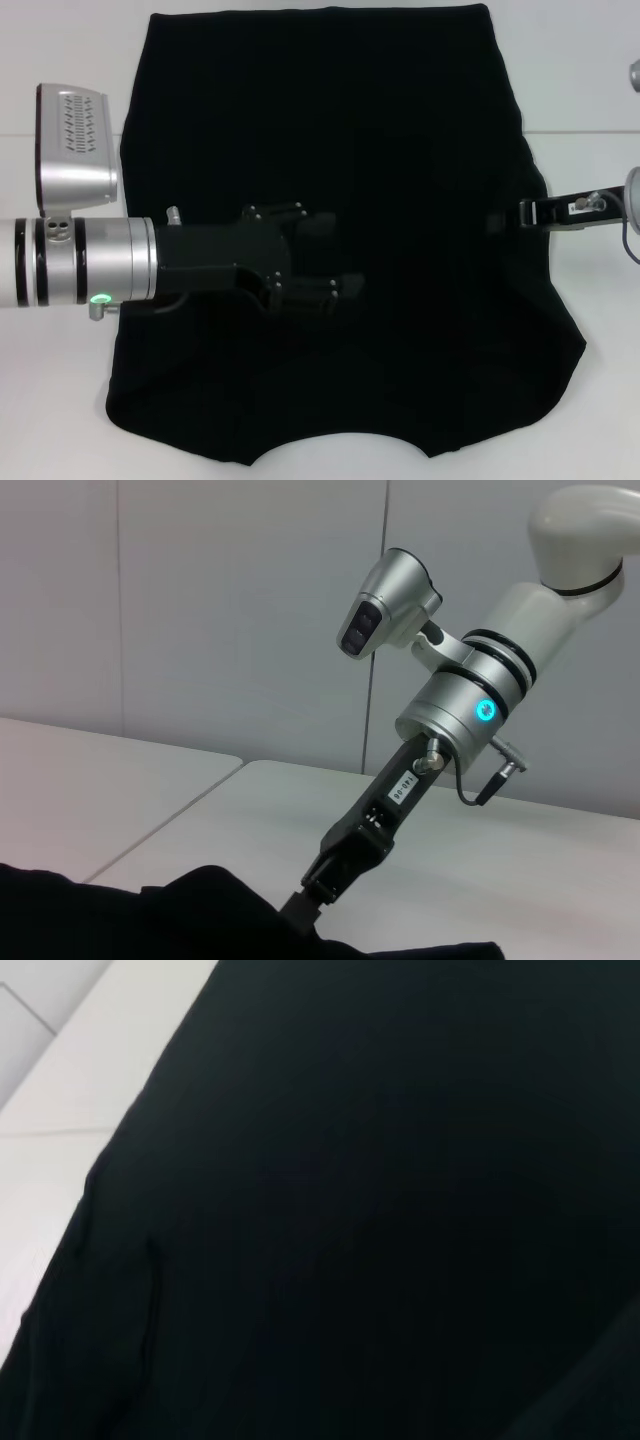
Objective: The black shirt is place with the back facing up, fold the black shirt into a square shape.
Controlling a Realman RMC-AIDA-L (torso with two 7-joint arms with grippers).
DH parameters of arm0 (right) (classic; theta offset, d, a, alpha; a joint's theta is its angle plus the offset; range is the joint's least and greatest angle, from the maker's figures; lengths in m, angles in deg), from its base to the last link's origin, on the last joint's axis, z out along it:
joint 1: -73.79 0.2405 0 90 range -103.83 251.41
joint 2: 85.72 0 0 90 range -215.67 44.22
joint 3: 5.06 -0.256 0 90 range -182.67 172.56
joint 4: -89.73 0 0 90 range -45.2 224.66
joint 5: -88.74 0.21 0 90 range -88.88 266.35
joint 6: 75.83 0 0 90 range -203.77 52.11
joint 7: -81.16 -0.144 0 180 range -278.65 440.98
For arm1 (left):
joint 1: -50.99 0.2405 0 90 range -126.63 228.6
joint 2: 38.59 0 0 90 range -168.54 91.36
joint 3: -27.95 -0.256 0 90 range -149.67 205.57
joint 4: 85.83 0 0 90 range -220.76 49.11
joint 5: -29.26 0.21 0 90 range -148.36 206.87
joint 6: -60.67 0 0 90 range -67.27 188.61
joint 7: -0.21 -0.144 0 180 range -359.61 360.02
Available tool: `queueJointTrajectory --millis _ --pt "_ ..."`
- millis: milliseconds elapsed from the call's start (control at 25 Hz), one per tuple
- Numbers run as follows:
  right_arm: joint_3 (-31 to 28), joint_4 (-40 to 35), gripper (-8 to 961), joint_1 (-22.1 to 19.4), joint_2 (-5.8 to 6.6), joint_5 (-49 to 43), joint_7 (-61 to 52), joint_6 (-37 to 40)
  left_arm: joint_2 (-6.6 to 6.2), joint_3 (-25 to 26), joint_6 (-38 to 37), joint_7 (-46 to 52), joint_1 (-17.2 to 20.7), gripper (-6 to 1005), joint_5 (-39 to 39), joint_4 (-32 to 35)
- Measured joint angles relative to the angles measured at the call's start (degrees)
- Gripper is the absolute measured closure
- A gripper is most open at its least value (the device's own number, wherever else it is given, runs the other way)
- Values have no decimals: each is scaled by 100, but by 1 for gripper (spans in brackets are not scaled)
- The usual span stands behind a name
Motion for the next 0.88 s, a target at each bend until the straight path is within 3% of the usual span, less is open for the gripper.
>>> queueJointTrajectory --millis 320,520,880 --pt "259 -39 872 111 -4 -2 71 295 -34 9 113 -5 -20 139 -6 0" --pt "235 -54 848 126 66 41 71 447 -35 13 217 -4 -30 139 -13 0" --pt "-11 -13 443 -188 155 598 581 588 -53 242 211 188 -28 139 -13 6"
